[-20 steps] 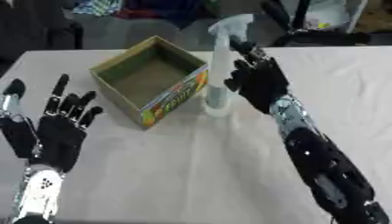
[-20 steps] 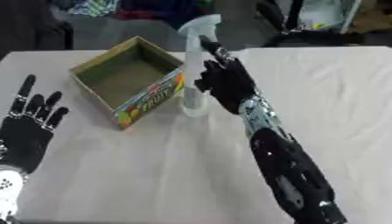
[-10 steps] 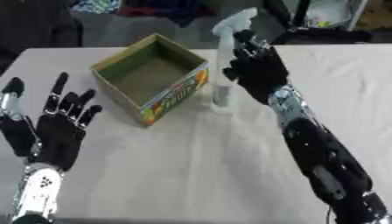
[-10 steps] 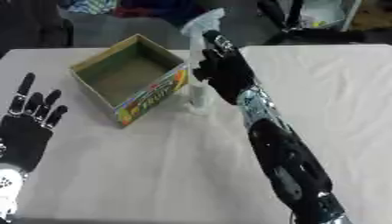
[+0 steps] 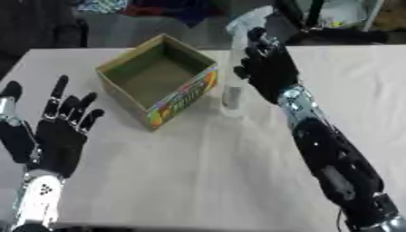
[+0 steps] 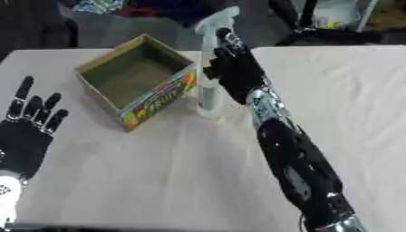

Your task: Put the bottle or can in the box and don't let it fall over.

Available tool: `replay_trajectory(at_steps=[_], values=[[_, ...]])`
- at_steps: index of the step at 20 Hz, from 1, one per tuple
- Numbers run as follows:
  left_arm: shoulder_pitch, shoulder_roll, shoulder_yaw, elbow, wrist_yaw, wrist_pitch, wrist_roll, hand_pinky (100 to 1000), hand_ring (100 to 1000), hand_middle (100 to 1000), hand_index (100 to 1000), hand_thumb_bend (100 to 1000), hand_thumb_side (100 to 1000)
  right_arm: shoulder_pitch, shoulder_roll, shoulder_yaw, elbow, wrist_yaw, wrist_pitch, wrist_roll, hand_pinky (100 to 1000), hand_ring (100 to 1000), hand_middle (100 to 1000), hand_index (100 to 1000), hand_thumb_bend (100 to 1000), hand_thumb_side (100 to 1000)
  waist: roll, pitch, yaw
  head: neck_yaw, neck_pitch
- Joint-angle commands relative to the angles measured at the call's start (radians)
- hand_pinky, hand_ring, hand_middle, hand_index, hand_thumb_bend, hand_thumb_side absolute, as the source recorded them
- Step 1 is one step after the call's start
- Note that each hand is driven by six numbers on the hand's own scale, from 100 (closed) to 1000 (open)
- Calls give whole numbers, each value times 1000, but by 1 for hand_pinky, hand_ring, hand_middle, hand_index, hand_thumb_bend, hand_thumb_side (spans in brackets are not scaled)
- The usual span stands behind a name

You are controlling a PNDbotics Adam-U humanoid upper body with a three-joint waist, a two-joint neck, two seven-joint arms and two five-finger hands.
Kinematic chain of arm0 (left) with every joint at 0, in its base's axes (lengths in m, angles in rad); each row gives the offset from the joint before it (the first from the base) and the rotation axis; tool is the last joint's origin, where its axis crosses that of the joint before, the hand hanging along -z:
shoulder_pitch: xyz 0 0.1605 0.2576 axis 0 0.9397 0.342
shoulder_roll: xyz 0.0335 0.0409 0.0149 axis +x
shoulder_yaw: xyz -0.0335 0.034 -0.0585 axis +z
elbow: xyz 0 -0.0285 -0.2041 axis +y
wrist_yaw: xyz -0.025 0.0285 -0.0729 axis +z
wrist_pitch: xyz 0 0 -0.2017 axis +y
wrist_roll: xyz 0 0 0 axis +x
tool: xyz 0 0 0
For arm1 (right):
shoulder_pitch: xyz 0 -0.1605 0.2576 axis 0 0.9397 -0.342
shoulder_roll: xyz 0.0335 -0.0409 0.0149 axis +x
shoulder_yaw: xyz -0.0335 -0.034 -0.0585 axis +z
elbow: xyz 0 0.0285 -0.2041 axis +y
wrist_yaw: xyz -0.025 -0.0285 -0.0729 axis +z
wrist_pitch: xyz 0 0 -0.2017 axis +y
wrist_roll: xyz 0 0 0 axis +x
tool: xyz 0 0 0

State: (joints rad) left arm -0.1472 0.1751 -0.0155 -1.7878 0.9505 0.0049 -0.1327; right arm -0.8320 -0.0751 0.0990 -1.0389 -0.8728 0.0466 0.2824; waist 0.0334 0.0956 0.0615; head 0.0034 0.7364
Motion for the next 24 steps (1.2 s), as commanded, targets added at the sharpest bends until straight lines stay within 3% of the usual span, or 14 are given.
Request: replay_trajectory(at_steps=[1, 14, 21, 22, 23, 24], values=[[-13, 7, -3, -20, 7, 3, -3, 558, 677, 406, 992, 293, 907, -37, -17, -7, -10, -2, -3, -3, 220, 109, 166, 1000, 100, 336, 2, -16, 3, -5, 0], [-27, 3, -17, -17, 18, 14, -11, 557, 669, 405, 992, 295, 898, -128, -59, -24, -70, -118, -16, -23, 223, 107, 169, 1000, 100, 292, 2, -21, 65, -44, -7], [-72, -4, -51, -13, 37, 42, -28, 554, 654, 403, 991, 304, 879, -229, -110, -60, -98, -186, -59, -52, 229, 106, 172, 1000, 100, 257, -22, -15, 180, -154, -36], [-80, -5, -57, -12, 40, 47, -31, 554, 652, 402, 991, 305, 877, -240, -110, -63, -99, -196, -63, -55, 232, 107, 173, 1000, 100, 197, -26, -14, 197, -169, -39], [-88, -6, -63, -12, 44, 52, -34, 554, 651, 403, 991, 303, 875, -248, -108, -64, -99, -203, -64, -55, 234, 107, 175, 1000, 100, 256, -29, -13, 211, -182, -42], [-96, -7, -68, -12, 47, 56, -37, 553, 648, 402, 991, 303, 872, -252, -104, -63, -99, -209, -64, -53, 234, 108, 174, 1000, 100, 260, -32, -11, 224, -195, -45]])
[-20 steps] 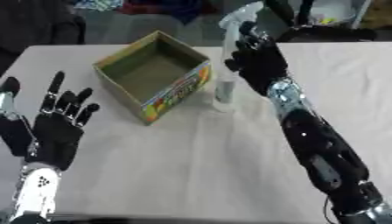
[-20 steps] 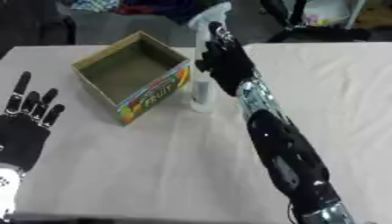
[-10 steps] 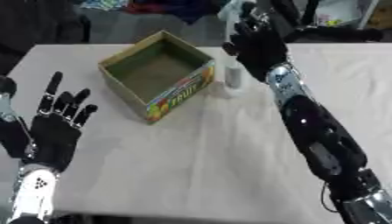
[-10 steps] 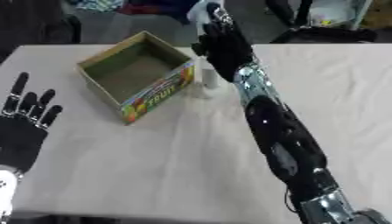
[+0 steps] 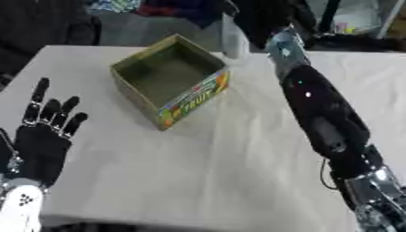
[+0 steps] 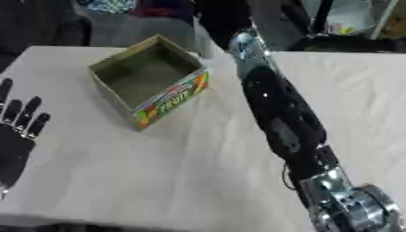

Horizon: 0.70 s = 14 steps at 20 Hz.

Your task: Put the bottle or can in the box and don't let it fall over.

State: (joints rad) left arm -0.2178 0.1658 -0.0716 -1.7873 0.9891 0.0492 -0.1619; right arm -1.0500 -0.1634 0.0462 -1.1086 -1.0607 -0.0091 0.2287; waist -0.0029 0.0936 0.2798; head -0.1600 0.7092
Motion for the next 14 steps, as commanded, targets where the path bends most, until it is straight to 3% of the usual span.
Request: replay_trajectory(at_steps=[1, 6, 14], values=[[-31, 1, -15, -13, 11, 15, -10, 553, 647, 402, 991, 303, 871, -32, -11, -9, -27, -21, -7, 4, 232, 108, 172, 1000, 100, 264, 2, -7, 15, -40, -21], [-44, 2, -21, -15, 17, 22, -14, 553, 649, 402, 991, 307, 873, 32, 49, -8, 50, 0, 26, 6, 194, 113, 144, 1000, 100, 296, -6, 5, 27, -60, -34], [-50, 7, -17, -21, 14, 20, -13, 554, 652, 401, 991, 310, 876, 160, 130, -3, 217, 142, 55, 13, 174, 117, 122, 1000, 100, 340, -15, 24, 18, -68, -54]])
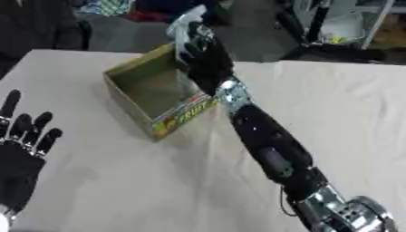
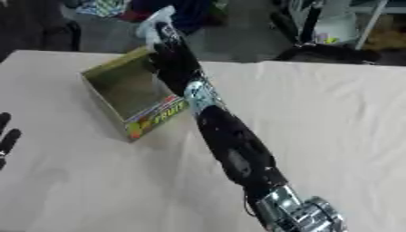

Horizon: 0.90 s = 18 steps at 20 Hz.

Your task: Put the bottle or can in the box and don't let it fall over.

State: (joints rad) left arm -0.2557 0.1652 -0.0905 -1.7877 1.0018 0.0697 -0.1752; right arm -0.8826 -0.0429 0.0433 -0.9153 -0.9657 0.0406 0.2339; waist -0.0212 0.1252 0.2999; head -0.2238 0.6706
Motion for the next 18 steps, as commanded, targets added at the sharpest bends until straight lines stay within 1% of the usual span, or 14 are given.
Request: replay_trajectory(at_steps=[1, 5, 6, 7, 8, 10, 13, 15, 17, 18], values=[[-10, 8, 2, -20, -1, -1, 1, 554, 652, 401, 991, 310, 877, 1, 12, 6, 33, 73, 7, 17, 185, 118, 129, 1000, 100, 349, 3, -7, -7, -3, -16], [-4, 11, 5, -18, -8, -3, 3, 554, 655, 401, 991, 310, 880, 33, 19, 13, 50, 155, 4, 42, 198, 119, 134, 1000, 100, 356, 1, -7, -23, 5, -16], [-2, 12, 7, -17, -9, -4, 3, 554, 656, 401, 991, 309, 881, 39, 17, 10, 42, 163, 0, 48, 206, 118, 139, 1000, 100, 455, 1, -7, -29, 8, -15], [1, 13, 9, -16, -11, -6, 4, 555, 657, 401, 991, 310, 883, 42, 12, 7, 30, 164, -5, 55, 209, 118, 142, 1000, 100, 354, 1, -9, -37, 12, -15], [5, 15, 10, -15, -13, -7, 5, 555, 659, 401, 991, 311, 885, 42, 4, 3, 14, 159, -9, 60, 211, 117, 145, 1000, 100, 350, 1, -10, -44, 16, -14], [12, 16, 11, -12, -17, -7, 6, 555, 661, 401, 991, 312, 887, 31, -24, -10, -26, 127, -18, 65, 215, 116, 149, 1000, 100, 339, 0, -13, -54, 21, -11], [18, 17, 11, -10, -22, -7, 6, 555, 662, 401, 991, 312, 888, -1, -76, -30, -95, 51, -33, 56, 219, 115, 157, 1000, 100, 313, 1, -17, -63, 23, -9], [24, 18, 12, -9, -24, -8, 6, 555, 663, 401, 991, 313, 889, -21, -121, -48, -155, -12, -51, 45, 227, 116, 164, 1000, 100, 292, 2, -20, -73, 27, -4], [30, 21, 15, -7, -26, -10, 8, 556, 665, 401, 991, 312, 892, -24, -173, -65, -213, -66, -70, 29, 233, 117, 170, 1000, 100, 279, 1, -23, -89, 38, 2], [34, 23, 17, -6, -27, -11, 9, 555, 664, 401, 991, 312, 892, -20, -201, -74, -241, -88, -81, 20, 240, 119, 177, 1000, 100, 477, 0, -24, -100, 45, 5]])
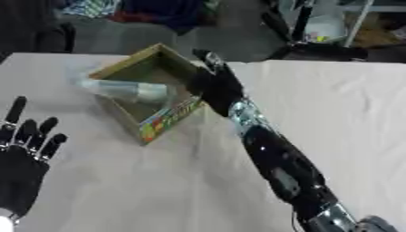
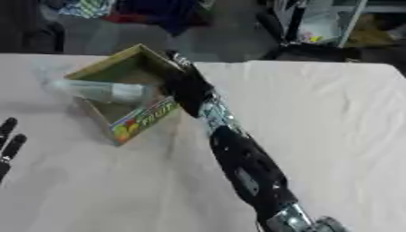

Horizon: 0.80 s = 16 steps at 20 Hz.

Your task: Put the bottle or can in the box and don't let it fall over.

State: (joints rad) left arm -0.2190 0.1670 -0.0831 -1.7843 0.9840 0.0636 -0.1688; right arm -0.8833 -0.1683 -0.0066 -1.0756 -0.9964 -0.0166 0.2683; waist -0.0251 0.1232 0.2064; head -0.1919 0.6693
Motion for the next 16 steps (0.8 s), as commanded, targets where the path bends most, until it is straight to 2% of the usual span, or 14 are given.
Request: replay_trajectory(at_steps=[1, 5, 8, 10, 13, 16], values=[[1, 24, 12, -9, -11, -7, 4, 556, 665, 400, 991, 316, 892, -9, -103, -33, -111, -78, -36, -23, 259, 130, 190, 1000, 100, 263, 2, -24, -18, 23, 10], [21, 36, 25, -4, -19, -17, 11, 556, 666, 400, 991, 316, 894, 99, -203, -69, -285, -149, -91, -53, 352, 179, 245, 1000, 100, 254, -6, -33, -77, 81, 16], [31, 44, 33, -4, -25, -25, 16, 556, 669, 398, 991, 322, 896, 222, -234, -88, -429, -156, -120, -75, 407, 204, 274, 1000, 100, 260, -16, -34, -117, 123, 15], [37, 47, 36, -1, -29, -26, 19, 556, 671, 397, 991, 325, 897, 314, -220, -102, -513, -133, -133, -87, 421, 206, 283, 1000, 100, 278, -21, -33, -145, 151, 15], [43, 50, 38, 1, -35, -27, 20, 556, 673, 398, 991, 323, 900, 447, -177, -127, -603, -31, -144, -100, 442, 206, 298, 1000, 100, 319, -25, -34, -180, 183, 17], [47, 51, 39, 3, -36, -28, 21, 556, 676, 397, 992, 326, 902, 573, -108, -136, -647, 86, -143, -111, 444, 209, 298, 1000, 100, 346, -27, -35, -206, 199, 20]])
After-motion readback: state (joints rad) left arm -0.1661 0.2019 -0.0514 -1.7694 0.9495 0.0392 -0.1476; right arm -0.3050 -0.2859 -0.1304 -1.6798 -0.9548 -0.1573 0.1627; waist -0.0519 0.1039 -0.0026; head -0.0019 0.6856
